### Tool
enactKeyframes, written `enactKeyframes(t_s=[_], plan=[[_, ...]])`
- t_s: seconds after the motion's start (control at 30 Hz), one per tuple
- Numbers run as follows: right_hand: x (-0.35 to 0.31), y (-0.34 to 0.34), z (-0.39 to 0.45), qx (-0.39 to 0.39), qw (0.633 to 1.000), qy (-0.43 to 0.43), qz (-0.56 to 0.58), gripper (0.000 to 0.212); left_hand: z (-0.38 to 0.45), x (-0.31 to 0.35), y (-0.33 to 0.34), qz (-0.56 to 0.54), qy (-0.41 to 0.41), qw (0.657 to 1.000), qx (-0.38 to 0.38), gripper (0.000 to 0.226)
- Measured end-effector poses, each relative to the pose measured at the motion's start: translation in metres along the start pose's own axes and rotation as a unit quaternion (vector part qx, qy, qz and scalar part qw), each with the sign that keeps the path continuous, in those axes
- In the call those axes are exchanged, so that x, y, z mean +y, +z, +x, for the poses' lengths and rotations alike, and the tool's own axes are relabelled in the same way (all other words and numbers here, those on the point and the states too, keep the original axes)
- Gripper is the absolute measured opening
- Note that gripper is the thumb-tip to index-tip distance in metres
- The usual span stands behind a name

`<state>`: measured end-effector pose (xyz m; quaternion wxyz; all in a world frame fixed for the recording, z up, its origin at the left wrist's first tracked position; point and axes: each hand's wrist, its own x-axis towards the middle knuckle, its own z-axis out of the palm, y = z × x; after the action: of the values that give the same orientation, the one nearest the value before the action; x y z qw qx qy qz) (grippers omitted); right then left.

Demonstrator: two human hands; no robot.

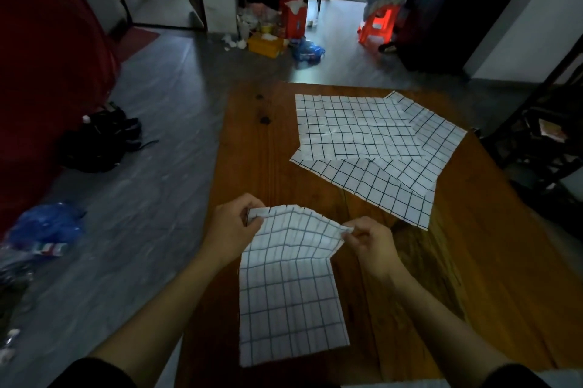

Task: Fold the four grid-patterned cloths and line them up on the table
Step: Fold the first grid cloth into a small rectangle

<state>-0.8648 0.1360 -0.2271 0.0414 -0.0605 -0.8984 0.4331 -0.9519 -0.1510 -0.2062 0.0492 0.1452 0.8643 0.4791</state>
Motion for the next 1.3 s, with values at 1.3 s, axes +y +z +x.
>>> enactKeyframes(t_s=[1.3], plan=[[0.013,0.048,-0.088,-0.178,0.963,-0.017,-0.203,0.034,-0.096,-0.044,-0.009,0.111,0.018,0.969,-0.222,0.012]])
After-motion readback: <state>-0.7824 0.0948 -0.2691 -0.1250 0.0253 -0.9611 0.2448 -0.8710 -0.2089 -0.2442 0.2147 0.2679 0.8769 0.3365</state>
